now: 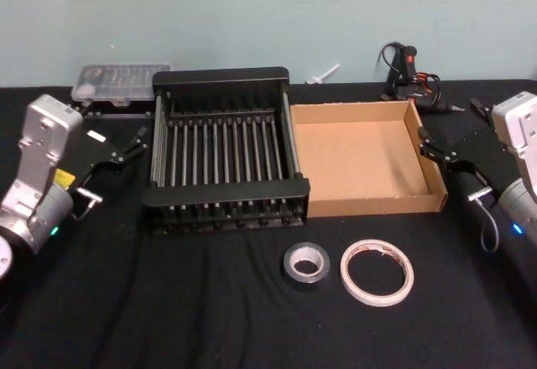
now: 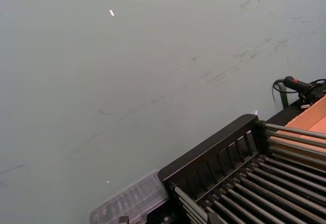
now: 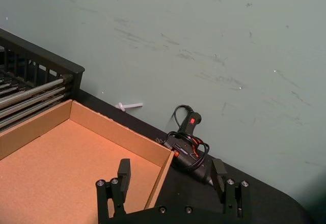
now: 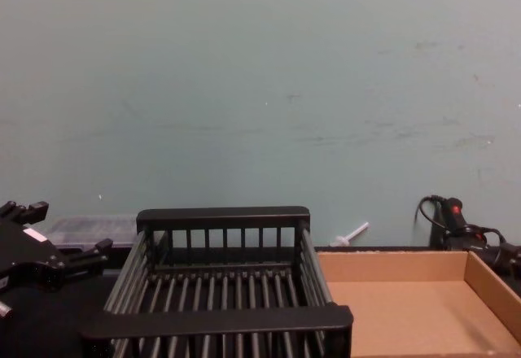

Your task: Pick up the white tape and place it into the black box , Pick up the silver tape and place it into the brown box.

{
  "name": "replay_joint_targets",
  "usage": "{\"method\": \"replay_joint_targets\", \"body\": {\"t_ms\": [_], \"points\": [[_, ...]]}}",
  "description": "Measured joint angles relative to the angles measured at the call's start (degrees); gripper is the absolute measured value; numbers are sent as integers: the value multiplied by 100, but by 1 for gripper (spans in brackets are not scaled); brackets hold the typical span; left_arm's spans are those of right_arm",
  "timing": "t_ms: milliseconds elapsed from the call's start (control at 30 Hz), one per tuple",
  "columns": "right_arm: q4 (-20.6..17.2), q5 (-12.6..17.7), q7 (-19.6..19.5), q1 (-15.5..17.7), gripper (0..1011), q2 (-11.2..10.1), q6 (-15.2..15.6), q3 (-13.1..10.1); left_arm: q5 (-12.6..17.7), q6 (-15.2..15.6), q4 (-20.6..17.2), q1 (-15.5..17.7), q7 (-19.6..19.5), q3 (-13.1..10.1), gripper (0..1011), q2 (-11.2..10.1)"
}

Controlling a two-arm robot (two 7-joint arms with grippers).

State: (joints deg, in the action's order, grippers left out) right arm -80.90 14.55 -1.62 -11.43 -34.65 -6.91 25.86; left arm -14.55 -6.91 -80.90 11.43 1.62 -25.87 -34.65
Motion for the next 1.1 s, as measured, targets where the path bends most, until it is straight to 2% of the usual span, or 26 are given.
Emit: {"method": "replay_joint_targets", "body": {"t_ms": [1100], "points": [[0,0,0,0,1002,0,0,0,0,0,0,0,0,1,1002,0]]}}
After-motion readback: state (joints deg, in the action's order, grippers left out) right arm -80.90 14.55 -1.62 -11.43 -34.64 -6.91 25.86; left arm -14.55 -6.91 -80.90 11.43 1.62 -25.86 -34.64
